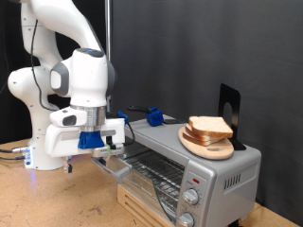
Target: Make a piece of toast with the oven
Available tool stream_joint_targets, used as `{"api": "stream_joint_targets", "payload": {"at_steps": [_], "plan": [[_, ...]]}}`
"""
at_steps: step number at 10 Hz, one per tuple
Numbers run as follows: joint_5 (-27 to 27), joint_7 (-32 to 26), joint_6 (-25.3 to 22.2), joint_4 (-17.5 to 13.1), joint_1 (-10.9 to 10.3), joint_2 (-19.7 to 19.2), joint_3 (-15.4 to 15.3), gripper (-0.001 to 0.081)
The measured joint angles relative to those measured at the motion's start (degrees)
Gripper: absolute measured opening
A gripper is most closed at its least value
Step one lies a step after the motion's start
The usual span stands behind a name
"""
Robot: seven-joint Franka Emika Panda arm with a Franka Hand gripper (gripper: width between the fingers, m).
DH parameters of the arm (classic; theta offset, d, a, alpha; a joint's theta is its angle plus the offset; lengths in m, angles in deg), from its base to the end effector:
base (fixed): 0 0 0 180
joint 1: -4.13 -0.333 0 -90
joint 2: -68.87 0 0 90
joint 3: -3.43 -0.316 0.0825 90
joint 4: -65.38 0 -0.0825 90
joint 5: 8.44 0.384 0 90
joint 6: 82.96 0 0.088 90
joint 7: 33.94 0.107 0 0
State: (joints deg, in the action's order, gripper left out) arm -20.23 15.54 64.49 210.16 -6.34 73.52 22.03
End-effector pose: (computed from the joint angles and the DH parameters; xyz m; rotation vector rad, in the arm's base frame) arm 0.4626 -0.0617 0.3158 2.8198 -1.2582 0.2332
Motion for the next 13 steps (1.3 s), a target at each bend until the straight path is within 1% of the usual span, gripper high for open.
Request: {"api": "stream_joint_targets", "payload": {"at_steps": [1, 2, 3, 4, 5, 6, 8, 11, 13], "plan": [[2.96, -2.22, 1.75, -0.02, -0.04, -0.21, 0.13, 0.0808], [6.98, -5.35, 2.08, -0.17, -0.22, -0.18, 0.13, 0.0808], [9.81, -7.79, 1.50, -0.55, -0.47, 0.05, 0.07, 0.0808], [10.64, -8.57, 0.51, -0.95, -0.58, 0.39, -0.06, 0.0808], [10.32, -8.55, -0.28, -1.21, -0.58, 0.63, -0.23, 0.0808], [8.75, -7.78, -0.91, -1.29, -0.50, 0.68, -0.36, 0.0808], [1.88, -2.61, -2.06, -1.35, -0.23, 0.45, -0.48, 0.0808], [-6.19, 3.15, -2.33, -1.48, 0.61, -0.38, -0.45, 0.0808], [-9.15, 5.29, -2.38, -1.54, 1.09, -1.01, -0.36, 0.0808]]}}
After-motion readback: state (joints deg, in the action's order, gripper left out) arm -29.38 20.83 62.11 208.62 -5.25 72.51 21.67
